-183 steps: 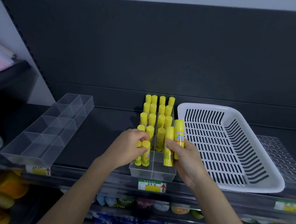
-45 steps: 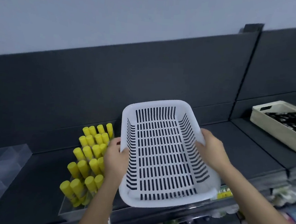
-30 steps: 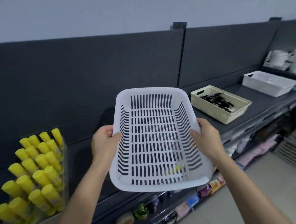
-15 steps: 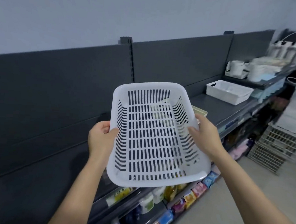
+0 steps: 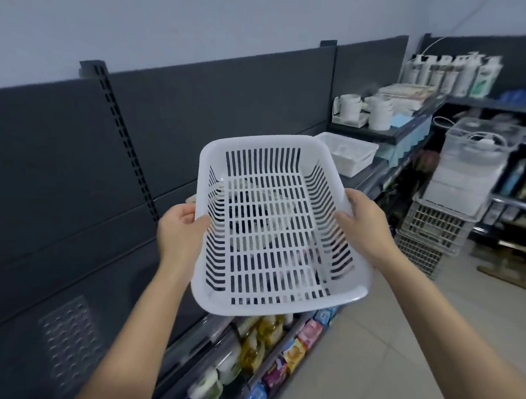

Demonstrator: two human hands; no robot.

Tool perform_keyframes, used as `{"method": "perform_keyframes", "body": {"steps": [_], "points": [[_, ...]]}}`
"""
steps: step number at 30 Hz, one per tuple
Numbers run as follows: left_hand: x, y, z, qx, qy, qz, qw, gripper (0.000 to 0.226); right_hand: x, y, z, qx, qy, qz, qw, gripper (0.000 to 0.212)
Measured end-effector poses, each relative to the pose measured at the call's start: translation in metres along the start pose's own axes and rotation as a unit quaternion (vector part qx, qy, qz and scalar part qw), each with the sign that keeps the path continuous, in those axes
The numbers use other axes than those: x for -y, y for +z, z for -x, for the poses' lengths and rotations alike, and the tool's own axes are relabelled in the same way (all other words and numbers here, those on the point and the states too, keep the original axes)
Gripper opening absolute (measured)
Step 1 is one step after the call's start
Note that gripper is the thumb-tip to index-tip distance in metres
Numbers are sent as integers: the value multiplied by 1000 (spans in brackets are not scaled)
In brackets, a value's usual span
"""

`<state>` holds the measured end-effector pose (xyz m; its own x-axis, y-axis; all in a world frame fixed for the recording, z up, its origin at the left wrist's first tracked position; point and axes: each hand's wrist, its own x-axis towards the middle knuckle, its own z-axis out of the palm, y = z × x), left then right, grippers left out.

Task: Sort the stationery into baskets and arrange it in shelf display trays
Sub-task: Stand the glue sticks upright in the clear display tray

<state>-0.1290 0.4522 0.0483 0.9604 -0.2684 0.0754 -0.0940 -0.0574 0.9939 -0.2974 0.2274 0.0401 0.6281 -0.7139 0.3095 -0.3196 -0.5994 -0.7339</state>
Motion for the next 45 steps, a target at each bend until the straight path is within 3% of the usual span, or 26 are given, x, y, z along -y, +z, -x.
{"method": "perform_keyframes", "body": {"steps": [8, 12, 20, 29, 33, 45], "points": [[-4, 96, -64, 45, 14, 20, 999, 23, -39, -24, -81, -18, 49, -3, 999, 33], [-9, 137, -97, 59, -2, 20, 998, 17, -54, -35, -126, -23, 59, 15, 998, 27], [-1, 204, -151, 41, -18, -6, 999, 15, -100, -30, -209, 4, 52, 14, 999, 39], [17, 285, -191, -58, -37, -26, 997, 16, -166, -20, -325, 92, 12, -30, 995, 42], [22, 313, -194, -137, -56, -39, 988, 15, -185, -12, -372, 146, -25, -33, 988, 41], [63, 360, -201, -237, -118, -140, 954, 12, -228, 33, -442, 284, -82, -18, 955, 39]]}}
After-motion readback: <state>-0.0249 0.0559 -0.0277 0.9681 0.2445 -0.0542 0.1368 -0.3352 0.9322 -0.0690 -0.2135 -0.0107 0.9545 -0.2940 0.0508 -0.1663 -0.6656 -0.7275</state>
